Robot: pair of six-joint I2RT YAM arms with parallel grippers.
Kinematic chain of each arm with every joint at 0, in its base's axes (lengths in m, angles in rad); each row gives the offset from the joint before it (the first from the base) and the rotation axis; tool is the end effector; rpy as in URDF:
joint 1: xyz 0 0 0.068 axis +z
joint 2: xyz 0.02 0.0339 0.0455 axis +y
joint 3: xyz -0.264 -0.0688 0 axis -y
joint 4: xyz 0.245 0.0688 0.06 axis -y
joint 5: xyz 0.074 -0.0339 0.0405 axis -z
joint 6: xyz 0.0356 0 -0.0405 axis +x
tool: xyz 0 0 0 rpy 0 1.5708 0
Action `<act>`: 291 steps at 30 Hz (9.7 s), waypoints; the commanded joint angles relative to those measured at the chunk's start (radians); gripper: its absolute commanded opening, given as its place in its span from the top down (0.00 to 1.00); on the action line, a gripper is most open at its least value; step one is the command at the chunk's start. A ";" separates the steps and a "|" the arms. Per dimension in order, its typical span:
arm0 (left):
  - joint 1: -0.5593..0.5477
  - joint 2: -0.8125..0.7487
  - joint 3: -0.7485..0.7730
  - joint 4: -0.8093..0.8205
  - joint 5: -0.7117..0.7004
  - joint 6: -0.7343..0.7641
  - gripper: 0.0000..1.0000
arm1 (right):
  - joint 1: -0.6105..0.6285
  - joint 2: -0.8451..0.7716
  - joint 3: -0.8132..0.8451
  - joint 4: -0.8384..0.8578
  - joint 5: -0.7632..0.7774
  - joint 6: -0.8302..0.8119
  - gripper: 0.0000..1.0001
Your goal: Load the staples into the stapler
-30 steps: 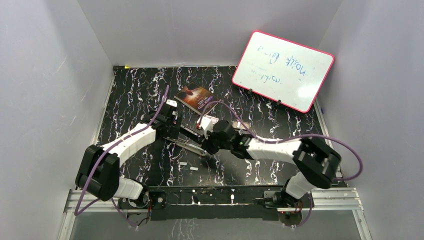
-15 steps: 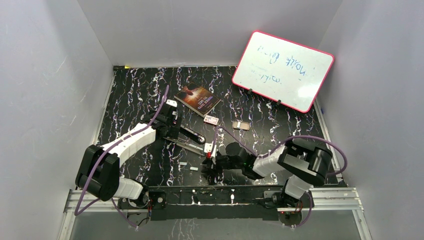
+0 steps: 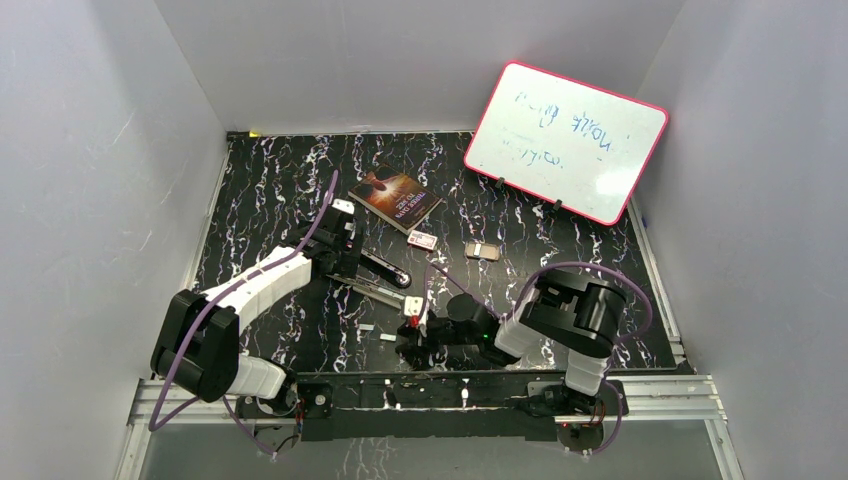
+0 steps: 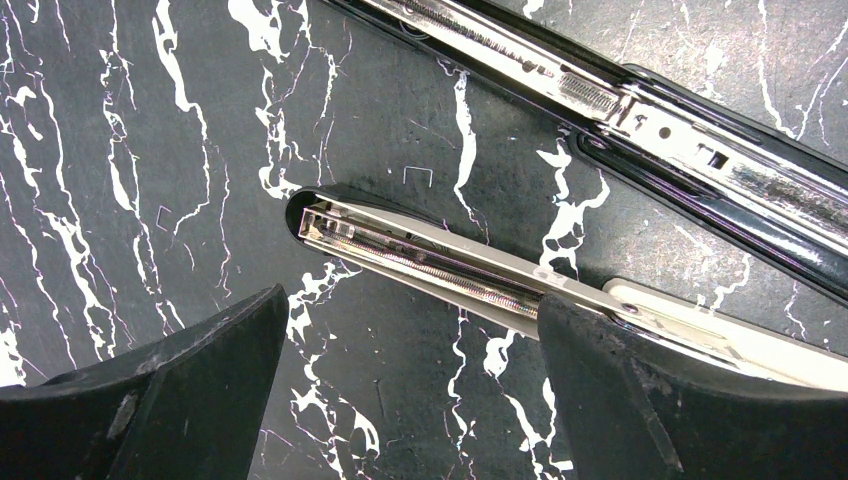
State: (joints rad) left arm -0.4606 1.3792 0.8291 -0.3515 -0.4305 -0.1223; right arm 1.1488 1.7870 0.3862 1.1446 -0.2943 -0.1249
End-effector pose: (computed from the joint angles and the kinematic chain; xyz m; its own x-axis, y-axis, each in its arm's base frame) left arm 0.2538 -0.1093 0.2123 -0.7183 0.2327 -0.6557 0.0850 0.9647 0.2492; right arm 0.1060 0.2613 0.1127 0.0201 -0.2463 -0.9690 -0.9932 0.1061 -0.0476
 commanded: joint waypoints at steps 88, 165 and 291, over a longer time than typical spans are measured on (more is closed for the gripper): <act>-0.016 -0.029 -0.007 -0.007 -0.018 0.013 0.05 | -0.100 -0.271 0.171 -0.199 0.099 0.019 1.00; 0.031 0.165 0.205 0.014 0.087 -0.046 0.03 | -0.290 0.069 0.747 -0.842 0.135 0.534 1.00; -0.014 0.124 0.180 0.022 0.026 -0.004 0.02 | -0.346 0.147 0.955 -1.171 -0.022 0.438 1.00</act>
State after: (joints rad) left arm -0.4690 1.5578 1.0199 -0.3286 -0.3847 -0.1310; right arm 0.8005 1.9278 1.2873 -0.0284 -0.2985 0.3157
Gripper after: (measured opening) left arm 0.981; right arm 0.228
